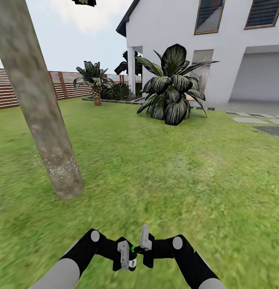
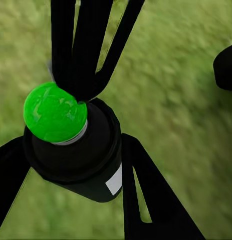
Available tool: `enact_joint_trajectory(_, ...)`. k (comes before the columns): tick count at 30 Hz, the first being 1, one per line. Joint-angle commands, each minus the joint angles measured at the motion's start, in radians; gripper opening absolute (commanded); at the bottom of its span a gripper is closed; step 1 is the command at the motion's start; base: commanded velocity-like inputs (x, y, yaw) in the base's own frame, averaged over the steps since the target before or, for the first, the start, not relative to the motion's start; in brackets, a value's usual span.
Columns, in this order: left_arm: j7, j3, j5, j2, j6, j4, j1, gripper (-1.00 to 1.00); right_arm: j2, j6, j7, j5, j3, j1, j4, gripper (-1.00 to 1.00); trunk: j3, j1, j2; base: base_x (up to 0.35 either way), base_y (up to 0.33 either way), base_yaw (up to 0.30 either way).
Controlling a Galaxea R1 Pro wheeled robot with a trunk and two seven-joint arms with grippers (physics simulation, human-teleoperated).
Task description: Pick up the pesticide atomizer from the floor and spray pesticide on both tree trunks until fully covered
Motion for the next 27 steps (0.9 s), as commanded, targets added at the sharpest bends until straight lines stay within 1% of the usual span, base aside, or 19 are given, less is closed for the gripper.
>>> enact_joint_trajectory(1,-0.004,0.006,-0.005,-0.001,-0.008,-0.001,0.000,-1.00,0.000,-0.005,0.001,0.009,-0.001,0.000,-0.001,-1.00,-0.001,0.000,0.000,0.000,0.000,0.000)
enact_joint_trajectory(13,-0.004,0.006,-0.002,0.002,-0.012,0.004,0.001,-1.00,-0.001,-0.006,0.001,0.012,-0.001,0.000,0.000,-1.00,-0.001,0.000,0.000,0.000,0.000,0.000)
enact_joint_trajectory(16,-0.003,0.006,-0.003,0.002,-0.012,0.005,0.001,-1.00,-0.012,-0.006,0.001,0.012,-0.001,0.000,0.001,-1.00,-0.001,0.000,0.000,0.000,0.000,0.000)
enact_joint_trajectory(19,0.004,0.004,-0.015,0.014,-0.009,0.006,0.001,-1.00,-0.016,-0.006,0.001,0.011,-0.001,0.000,0.000,-1.00,-0.001,0.000,0.000,0.000,0.000,0.000)
enact_joint_trajectory(20,0.005,0.003,-0.019,0.028,-0.008,0.006,0.002,-1.00,-0.016,-0.006,0.001,0.011,-0.001,0.000,0.000,-1.00,-0.001,0.000,0.000,0.000,0.000,0.000)
enact_joint_trajectory(21,0.006,0.003,-0.022,0.054,-0.007,0.006,0.002,-1.00,-0.016,-0.006,0.001,0.011,-0.001,0.000,0.000,-1.00,-0.001,0.000,0.000,0.000,0.000,0.000)
enact_joint_trajectory(22,0.006,0.003,-0.023,0.073,-0.007,0.006,0.002,-1.00,-0.016,-0.006,0.001,0.011,-0.001,0.000,0.000,-1.00,-0.001,0.000,0.000,0.000,0.000,0.000)
enact_joint_trajectory(23,0.006,0.003,-0.024,0.101,-0.006,0.006,0.003,-1.00,-0.016,-0.006,0.001,0.010,-0.001,0.000,0.000,-1.00,-0.001,0.000,0.000,0.000,0.000,0.000)
enact_joint_trajectory(26,0.007,0.003,-0.025,0.167,-0.005,0.006,0.006,-1.00,-0.017,-0.006,0.001,0.010,-0.001,0.000,0.000,-1.00,-0.001,0.000,0.000,0.000,0.000,0.000)
enact_joint_trajectory(27,0.007,0.003,-0.025,0.180,-0.005,0.006,0.006,-1.00,-0.017,-0.006,0.001,0.010,-0.001,0.000,0.000,-1.00,-0.001,0.000,0.000,0.000,0.000,0.000)
